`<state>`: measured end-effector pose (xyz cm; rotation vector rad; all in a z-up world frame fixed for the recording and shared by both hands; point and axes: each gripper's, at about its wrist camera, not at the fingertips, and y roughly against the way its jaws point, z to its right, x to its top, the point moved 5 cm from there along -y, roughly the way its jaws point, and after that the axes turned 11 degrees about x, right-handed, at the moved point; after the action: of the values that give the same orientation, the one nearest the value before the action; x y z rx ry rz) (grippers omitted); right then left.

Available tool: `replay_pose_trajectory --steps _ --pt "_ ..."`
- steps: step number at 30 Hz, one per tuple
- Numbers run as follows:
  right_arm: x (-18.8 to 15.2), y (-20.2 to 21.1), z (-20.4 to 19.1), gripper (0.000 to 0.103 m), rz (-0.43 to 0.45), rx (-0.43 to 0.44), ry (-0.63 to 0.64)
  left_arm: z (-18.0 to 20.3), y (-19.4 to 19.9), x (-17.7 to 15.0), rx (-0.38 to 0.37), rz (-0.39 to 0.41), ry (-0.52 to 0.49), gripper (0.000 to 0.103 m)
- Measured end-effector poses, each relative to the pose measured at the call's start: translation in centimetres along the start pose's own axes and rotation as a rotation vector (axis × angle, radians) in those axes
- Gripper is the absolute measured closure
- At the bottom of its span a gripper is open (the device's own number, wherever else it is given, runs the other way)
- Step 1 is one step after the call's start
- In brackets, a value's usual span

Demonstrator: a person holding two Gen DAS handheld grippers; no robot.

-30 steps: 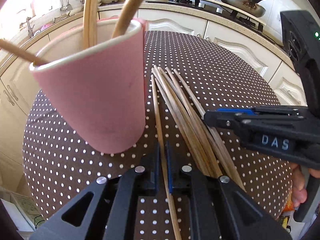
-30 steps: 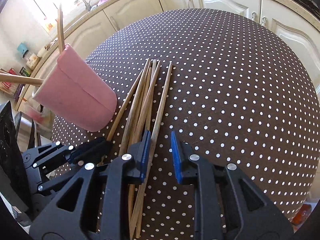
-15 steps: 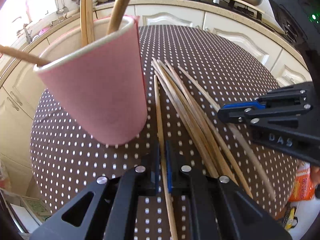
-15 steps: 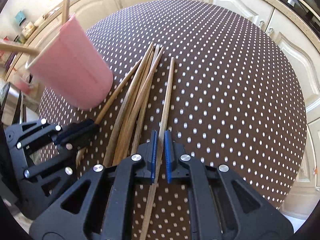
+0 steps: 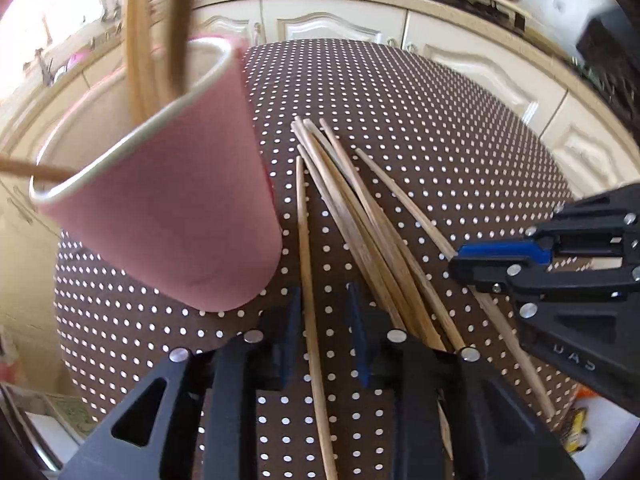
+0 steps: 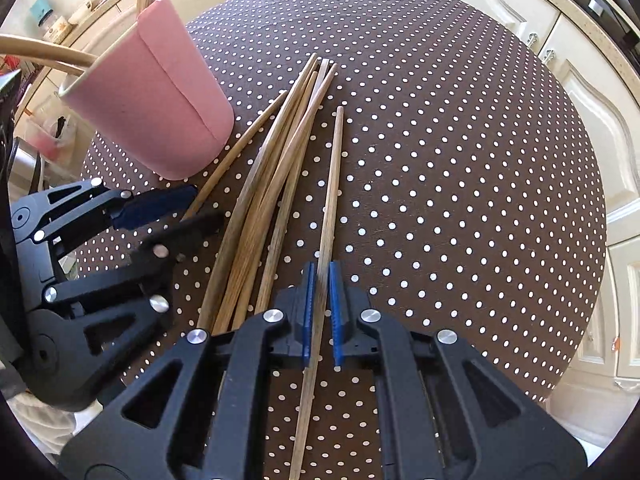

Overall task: Organize utensils
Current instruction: 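Lift the chopstick upright with the right gripper and carry it over the pink cup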

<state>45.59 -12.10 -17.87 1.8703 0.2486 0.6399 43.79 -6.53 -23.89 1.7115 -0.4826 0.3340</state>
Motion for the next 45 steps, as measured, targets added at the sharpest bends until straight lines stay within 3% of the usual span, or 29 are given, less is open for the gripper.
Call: replay_pose_trajectory --steps 3,4,11,32,39,45 --pt "-0.2 -0.1 -0.6 0.096 0.035 -0.008 0.001 0.0 0.0 0.2 -0.006 -0.003 0.006 0.084" --pt "-0.4 0.0 -0.6 0.096 0.043 -0.005 -0.003 0.0 -0.1 0.3 -0.005 -0.003 0.004 0.097" --pt "-1.4 0.7 -1.2 0.097 0.114 0.029 -0.027 -0.8 0.2 -0.7 -0.033 0.031 0.04 0.098" --pt "-5.0 12.8 -2.3 0.097 0.54 0.127 -0.036 -3.5 13.3 -5.8 -0.217 0.518 0.114 0.098" --pt "-4.1 17.1 -3.5 0.097 0.695 0.139 -0.029 -5.6 16.2 -6.2 -0.267 0.703 0.204 0.098" --pt "-1.2 16.5 -3.9 0.097 0.759 0.164 -0.031 -8.1 17.7 -6.1 -0.287 0.788 0.287 0.098"
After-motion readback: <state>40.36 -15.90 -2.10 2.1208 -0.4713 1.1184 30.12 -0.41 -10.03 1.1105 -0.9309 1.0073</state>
